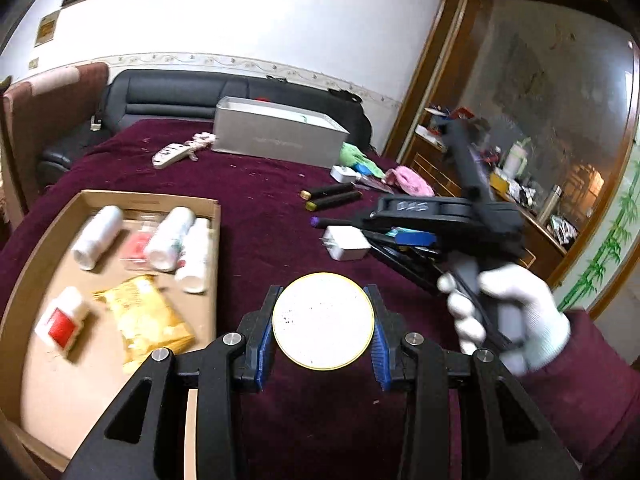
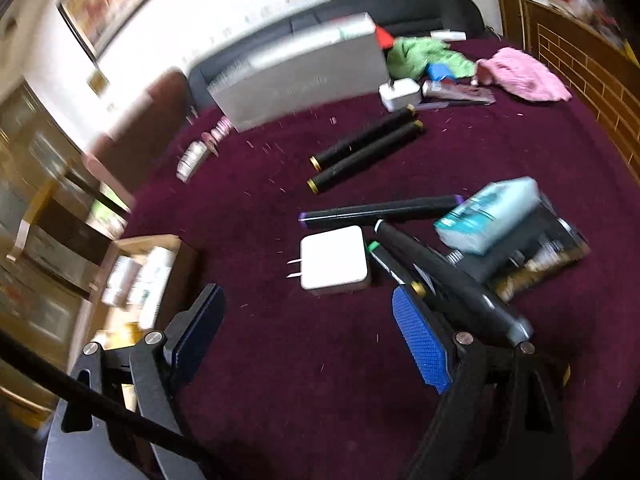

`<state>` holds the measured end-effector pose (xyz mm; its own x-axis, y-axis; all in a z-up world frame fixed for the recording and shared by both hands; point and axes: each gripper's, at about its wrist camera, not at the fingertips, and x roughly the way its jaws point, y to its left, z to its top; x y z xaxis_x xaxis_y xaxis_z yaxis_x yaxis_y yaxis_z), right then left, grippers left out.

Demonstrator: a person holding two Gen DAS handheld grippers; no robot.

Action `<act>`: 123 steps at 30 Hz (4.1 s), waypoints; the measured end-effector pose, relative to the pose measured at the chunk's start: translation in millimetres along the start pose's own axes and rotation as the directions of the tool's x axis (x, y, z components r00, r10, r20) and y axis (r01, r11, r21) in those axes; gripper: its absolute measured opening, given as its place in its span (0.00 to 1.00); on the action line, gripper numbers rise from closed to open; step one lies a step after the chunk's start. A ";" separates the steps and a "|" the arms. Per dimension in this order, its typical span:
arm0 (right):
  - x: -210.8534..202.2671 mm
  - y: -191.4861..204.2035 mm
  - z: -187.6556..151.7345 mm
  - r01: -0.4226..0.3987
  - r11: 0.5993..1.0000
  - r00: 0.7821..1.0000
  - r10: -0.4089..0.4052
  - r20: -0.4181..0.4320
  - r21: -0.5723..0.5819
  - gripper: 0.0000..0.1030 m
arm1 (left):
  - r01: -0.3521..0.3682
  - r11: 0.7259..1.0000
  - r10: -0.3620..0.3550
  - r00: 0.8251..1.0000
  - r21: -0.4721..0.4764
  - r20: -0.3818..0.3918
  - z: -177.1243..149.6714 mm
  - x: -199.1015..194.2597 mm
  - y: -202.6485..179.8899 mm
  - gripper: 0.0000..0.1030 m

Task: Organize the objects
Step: 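Grasp the yellow jar with the left tool while the right tool grasps the white charger, then place the yellow jar and white charger into the box and open both tools, then withdraw both tools from the box toward the black markers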

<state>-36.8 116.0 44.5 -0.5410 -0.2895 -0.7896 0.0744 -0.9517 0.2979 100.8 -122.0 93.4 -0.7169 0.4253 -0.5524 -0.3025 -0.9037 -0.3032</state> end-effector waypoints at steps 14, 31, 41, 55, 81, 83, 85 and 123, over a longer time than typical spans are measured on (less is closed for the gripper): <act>63.9 40.5 8.7 0.239 0.946 0.956 -0.269 -0.118 -0.218 0.63 | -0.012 0.984 0.017 1.000 -0.179 0.023 -15.8 -16.8 87.3 0.33; 1.3 59.7 -13.8 0.001 0.993 0.995 -0.013 -0.104 -0.116 0.47 | -0.113 0.974 0.122 0.992 -0.196 0.033 -21.6 -52.9 118.6 0.33; -9.5 133.8 -30.1 -0.247 0.957 0.962 0.224 -0.153 -0.151 0.47 | -0.318 0.940 0.315 0.948 -0.124 -0.046 8.5 -46.4 163.8 0.33; 38.9 223.7 -39.5 -0.336 0.919 0.929 0.286 -0.236 -0.209 0.48 | -0.368 0.926 0.341 0.910 -0.084 -0.237 34.0 30.7 217.7 0.33; 87.9 238.9 -28.5 -0.299 0.943 0.927 0.251 -0.278 -0.143 0.48 | -0.314 0.939 0.292 0.943 -0.138 -0.162 42.7 -4.8 216.4 0.42; 87.5 241.7 -30.9 -0.294 0.943 0.930 0.244 -0.275 -0.155 0.48 | -0.302 0.939 0.284 0.950 -0.163 -0.127 40.5 -22.0 214.7 0.47; 87.8 244.7 -33.2 -0.299 0.941 0.928 0.247 -0.278 -0.160 0.49 | -0.288 0.940 0.272 0.956 -0.183 -0.109 37.3 -35.7 213.3 0.47; -68.9 157.4 -89.6 0.033 0.933 0.988 0.024 0.153 -0.358 0.62 | -0.125 0.984 0.104 0.983 -0.131 -0.152 -21.1 -47.3 66.3 0.52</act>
<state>87.1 -23.0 97.7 -0.6610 -0.2930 -0.6908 0.3518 -0.9342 0.0596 127.9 -201.0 83.0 -0.6403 0.3314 -0.6930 -0.1260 -0.9353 -0.3308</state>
